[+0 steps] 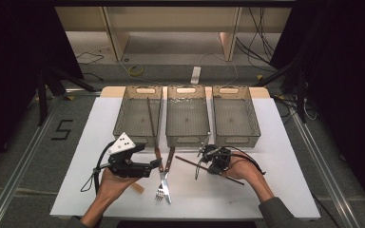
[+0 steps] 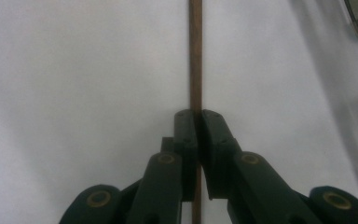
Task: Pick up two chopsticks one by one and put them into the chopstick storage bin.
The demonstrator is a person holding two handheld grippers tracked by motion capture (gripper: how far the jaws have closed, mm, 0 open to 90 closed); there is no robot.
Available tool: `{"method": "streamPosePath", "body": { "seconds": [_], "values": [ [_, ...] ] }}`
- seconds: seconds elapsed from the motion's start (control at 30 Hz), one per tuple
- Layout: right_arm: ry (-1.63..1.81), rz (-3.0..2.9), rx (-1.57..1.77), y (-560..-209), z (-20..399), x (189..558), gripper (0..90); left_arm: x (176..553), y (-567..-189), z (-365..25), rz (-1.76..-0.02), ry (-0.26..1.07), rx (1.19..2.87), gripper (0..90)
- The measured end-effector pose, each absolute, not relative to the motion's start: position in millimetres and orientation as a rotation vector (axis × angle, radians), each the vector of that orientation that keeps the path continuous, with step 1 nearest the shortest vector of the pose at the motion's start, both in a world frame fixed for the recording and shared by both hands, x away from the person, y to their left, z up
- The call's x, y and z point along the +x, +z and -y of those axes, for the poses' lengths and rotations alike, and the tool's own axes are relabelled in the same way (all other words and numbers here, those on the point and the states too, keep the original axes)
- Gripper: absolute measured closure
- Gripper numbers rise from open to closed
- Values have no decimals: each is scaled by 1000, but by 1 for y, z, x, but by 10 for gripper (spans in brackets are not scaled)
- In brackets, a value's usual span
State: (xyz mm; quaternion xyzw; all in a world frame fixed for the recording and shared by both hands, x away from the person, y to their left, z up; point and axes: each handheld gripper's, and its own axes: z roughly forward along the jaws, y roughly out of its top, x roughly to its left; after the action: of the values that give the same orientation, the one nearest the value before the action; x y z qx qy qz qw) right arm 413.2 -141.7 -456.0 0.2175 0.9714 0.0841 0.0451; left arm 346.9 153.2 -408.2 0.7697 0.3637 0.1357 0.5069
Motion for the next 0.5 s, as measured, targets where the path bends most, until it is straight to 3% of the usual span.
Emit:
{"method": "streamPosePath", "body": {
  "seconds": [0.5],
  "values": [
    [434,-2931,731,-433,154,413,859,347,-409,-150,-881,285,1856,153]
  ]
}}
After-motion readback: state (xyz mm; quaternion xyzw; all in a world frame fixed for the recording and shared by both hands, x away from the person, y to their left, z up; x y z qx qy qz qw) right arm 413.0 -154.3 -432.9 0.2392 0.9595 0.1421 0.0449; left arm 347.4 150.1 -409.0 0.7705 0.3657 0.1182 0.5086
